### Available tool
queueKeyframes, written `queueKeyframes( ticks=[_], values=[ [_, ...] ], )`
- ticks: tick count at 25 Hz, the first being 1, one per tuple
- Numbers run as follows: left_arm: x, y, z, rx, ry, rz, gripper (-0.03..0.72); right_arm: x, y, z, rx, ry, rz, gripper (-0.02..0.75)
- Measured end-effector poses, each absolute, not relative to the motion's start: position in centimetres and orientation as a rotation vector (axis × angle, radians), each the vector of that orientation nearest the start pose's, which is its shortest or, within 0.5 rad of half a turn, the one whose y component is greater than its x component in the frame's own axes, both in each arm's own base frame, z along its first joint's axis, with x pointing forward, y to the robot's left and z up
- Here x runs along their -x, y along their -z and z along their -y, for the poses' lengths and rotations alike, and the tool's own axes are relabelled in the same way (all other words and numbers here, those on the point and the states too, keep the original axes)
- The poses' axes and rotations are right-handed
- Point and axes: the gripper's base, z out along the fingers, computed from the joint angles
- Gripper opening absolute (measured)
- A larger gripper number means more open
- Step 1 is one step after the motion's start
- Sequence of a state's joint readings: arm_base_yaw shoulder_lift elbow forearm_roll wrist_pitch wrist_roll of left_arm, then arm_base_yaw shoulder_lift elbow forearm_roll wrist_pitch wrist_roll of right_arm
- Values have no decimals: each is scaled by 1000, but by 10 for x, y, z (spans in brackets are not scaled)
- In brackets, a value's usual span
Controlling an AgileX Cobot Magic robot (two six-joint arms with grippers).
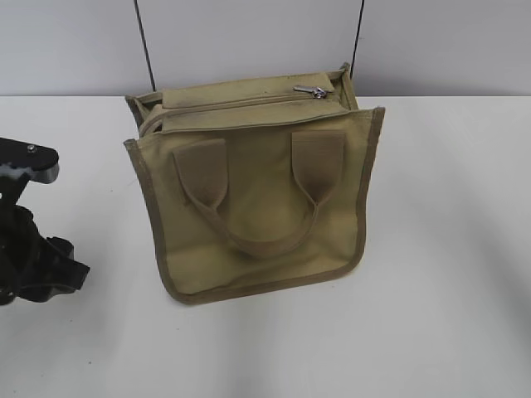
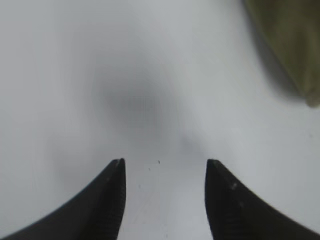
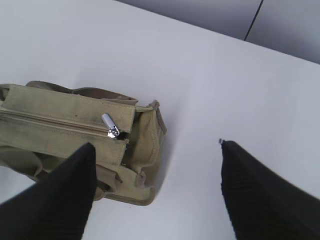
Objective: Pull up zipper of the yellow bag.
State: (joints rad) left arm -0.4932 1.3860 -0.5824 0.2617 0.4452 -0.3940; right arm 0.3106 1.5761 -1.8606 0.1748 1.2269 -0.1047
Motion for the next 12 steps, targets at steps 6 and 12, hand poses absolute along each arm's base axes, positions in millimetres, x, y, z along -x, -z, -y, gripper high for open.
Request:
queueKeyframes(
  ticks=[6, 12],
  values=[
    [-192, -240, 107, -556, 190, -2723, 432, -247, -453, -94, 528, -296, -2360, 563],
    [-150, -308, 88, -550, 287, -2558, 484, -171, -406, -68, 542, -269, -2387, 563]
  ],
)
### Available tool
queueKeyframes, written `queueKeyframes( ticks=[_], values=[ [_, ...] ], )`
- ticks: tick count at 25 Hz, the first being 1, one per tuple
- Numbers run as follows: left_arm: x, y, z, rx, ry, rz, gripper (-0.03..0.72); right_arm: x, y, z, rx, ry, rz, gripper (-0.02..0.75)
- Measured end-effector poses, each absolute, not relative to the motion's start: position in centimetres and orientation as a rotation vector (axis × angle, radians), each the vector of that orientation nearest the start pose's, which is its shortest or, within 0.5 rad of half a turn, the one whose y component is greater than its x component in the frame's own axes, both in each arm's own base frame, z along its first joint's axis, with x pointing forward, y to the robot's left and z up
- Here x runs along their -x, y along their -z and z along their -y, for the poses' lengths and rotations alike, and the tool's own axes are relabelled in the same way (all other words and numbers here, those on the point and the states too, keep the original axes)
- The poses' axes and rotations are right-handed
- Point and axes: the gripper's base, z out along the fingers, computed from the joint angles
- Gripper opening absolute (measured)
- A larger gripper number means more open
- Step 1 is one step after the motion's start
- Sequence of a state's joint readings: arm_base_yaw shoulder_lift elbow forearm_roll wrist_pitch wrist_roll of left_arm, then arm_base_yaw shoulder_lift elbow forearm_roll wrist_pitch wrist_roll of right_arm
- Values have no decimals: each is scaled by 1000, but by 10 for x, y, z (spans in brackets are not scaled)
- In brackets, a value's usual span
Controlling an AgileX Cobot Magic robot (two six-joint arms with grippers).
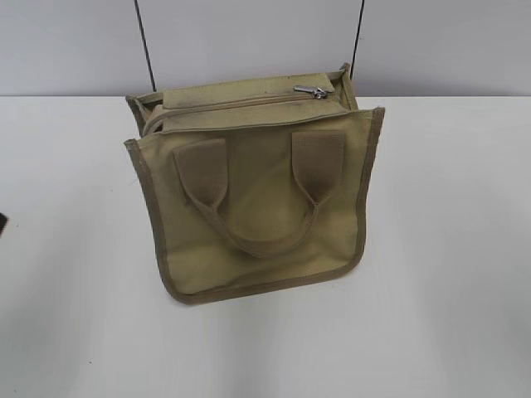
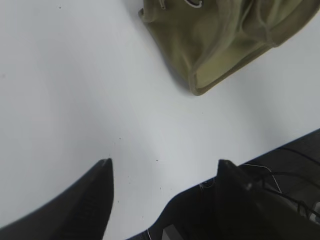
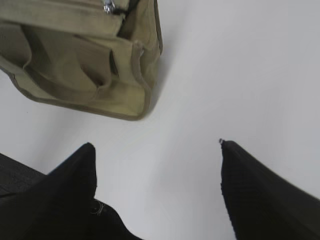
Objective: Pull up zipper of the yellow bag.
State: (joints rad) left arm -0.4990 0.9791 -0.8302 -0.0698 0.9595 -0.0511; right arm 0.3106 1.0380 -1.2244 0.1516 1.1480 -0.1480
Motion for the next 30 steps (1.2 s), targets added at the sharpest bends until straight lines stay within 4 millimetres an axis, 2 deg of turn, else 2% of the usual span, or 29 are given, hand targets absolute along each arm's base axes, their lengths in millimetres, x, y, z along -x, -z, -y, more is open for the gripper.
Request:
queueKeyframes(
  ticks=[5, 9, 12, 15, 18, 22, 30],
  values=[
    [-93, -339, 57, -543, 325, -2432, 493, -97, -372, -44, 531, -266, -2319, 563],
    [-59, -350, 36, -528, 321, -2319, 493, -53, -347, -30, 533, -268, -2281, 563],
    [-39, -348, 22, -520, 289, -2277, 493, -23, -330, -21, 533, -269, -2243, 563],
    [-27, -336, 15, -517, 279, -2265, 493, -4, -311, -14, 526, -267, -2197, 563],
    [-23, -316, 12, -522, 261, -2288, 493, 4, -291, -11, 524, -266, -2188, 563],
    [-28, -292, 14, -527, 249, -2304, 493, 2, -270, -12, 524, -264, -2242, 563],
    [-36, -284, 18, -523, 255, -2252, 493, -7, -264, -14, 477, -278, -2185, 563]
  ],
)
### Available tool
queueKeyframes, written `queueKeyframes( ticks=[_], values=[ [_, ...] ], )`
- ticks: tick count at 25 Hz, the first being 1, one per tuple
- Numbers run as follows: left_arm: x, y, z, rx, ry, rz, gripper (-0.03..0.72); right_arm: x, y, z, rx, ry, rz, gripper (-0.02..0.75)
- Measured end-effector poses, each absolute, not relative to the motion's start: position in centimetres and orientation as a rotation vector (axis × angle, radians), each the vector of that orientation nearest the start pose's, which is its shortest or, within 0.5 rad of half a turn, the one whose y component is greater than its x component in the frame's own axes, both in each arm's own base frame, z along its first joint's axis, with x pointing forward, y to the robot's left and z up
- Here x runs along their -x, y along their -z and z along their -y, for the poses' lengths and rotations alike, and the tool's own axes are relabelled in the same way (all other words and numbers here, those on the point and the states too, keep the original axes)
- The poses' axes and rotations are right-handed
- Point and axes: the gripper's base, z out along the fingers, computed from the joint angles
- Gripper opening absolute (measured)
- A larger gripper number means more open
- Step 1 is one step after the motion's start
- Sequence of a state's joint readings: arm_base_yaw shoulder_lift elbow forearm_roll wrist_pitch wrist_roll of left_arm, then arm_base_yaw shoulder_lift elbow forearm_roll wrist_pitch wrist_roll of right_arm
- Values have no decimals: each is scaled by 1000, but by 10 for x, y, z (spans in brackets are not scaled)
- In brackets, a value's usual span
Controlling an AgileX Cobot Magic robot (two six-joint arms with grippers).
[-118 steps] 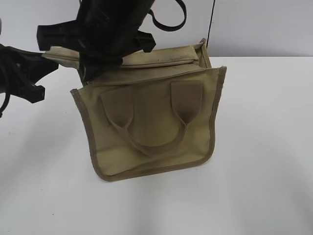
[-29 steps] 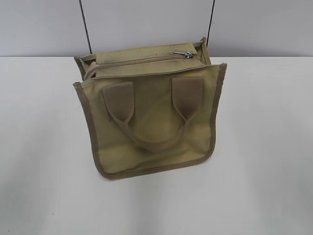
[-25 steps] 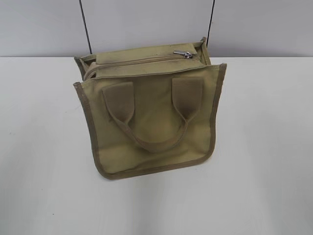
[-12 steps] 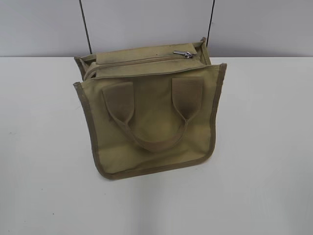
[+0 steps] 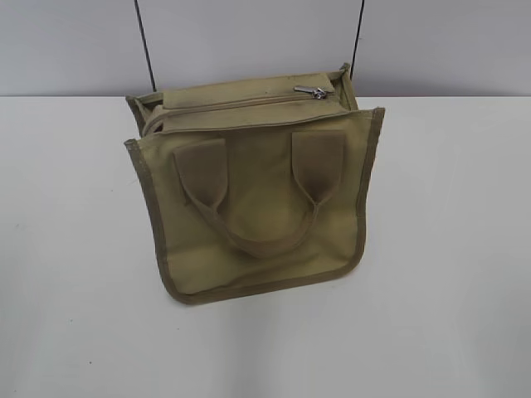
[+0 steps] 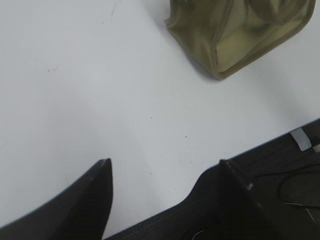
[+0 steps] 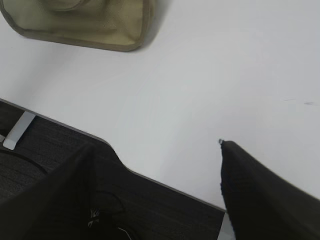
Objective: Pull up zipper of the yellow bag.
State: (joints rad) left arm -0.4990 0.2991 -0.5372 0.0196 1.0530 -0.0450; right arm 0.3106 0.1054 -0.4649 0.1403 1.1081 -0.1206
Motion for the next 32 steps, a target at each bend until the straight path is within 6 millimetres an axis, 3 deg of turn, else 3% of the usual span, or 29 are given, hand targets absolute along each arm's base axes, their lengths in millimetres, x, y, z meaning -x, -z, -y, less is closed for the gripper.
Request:
queueKeyframes(
  ticks=[14, 19, 26, 32],
  values=[
    [-36, -283, 17, -513, 248, -2252, 493, -8, -264, -14, 469, -278, -2178, 563],
    [-29, -286, 9, -341, 188, -2211, 493, -9, -264, -14, 359, -223, -2191, 563],
    [-1, -288, -2, -70, 72, -2049, 493, -7, -265, -11, 132, -107, -2178, 563],
    [10, -288, -2, 6, 28, -1988, 493, 3, -265, -12, 76, -68, -2103, 563]
  ],
)
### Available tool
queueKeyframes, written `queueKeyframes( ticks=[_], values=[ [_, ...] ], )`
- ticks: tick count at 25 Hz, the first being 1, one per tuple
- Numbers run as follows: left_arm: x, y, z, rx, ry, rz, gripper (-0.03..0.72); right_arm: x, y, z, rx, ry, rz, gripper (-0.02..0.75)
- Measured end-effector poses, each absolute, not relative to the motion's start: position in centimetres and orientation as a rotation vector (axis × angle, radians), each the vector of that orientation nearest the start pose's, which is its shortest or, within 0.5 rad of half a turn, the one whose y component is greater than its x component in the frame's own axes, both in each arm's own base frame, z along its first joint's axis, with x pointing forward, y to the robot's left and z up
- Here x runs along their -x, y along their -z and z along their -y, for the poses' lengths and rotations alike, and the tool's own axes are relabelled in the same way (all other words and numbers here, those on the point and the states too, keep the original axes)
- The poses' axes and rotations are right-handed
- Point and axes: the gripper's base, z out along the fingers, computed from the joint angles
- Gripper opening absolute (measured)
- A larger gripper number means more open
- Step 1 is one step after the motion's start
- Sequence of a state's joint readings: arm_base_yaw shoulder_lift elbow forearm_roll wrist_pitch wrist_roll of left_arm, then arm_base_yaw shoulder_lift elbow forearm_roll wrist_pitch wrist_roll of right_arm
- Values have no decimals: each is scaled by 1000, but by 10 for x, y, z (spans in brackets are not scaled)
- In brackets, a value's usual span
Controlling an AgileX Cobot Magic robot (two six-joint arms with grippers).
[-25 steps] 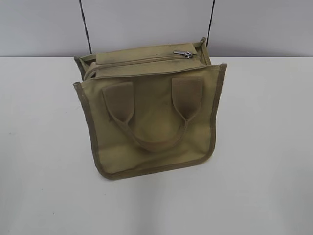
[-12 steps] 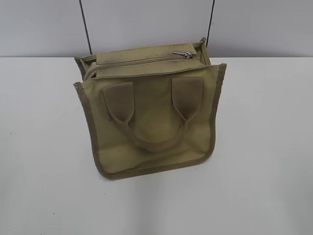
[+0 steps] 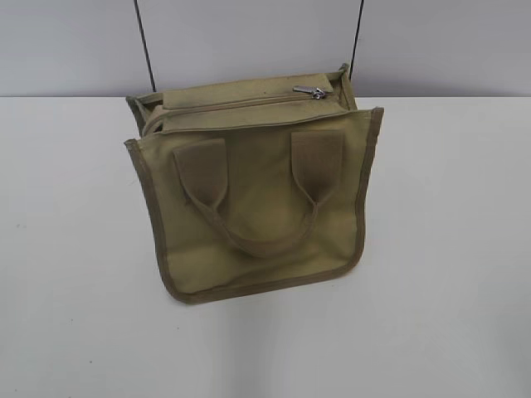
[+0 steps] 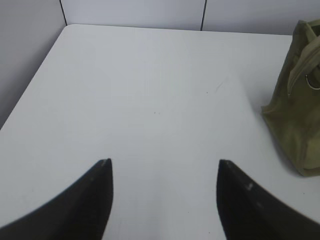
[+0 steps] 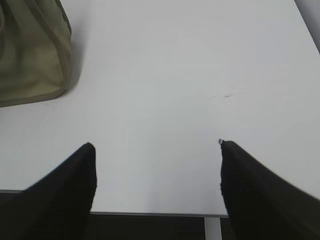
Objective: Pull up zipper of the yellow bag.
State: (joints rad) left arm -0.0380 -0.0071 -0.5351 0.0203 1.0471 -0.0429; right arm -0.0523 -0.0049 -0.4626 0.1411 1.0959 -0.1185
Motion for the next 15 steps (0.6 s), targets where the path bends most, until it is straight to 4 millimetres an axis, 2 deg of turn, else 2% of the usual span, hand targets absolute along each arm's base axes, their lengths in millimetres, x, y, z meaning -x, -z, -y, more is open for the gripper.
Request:
queueKeyframes(
  ticks=[15],
  values=[
    [10, -288, -2, 9, 27, -1989, 493, 3, -265, -12, 78, -77, -2100, 563]
  ],
)
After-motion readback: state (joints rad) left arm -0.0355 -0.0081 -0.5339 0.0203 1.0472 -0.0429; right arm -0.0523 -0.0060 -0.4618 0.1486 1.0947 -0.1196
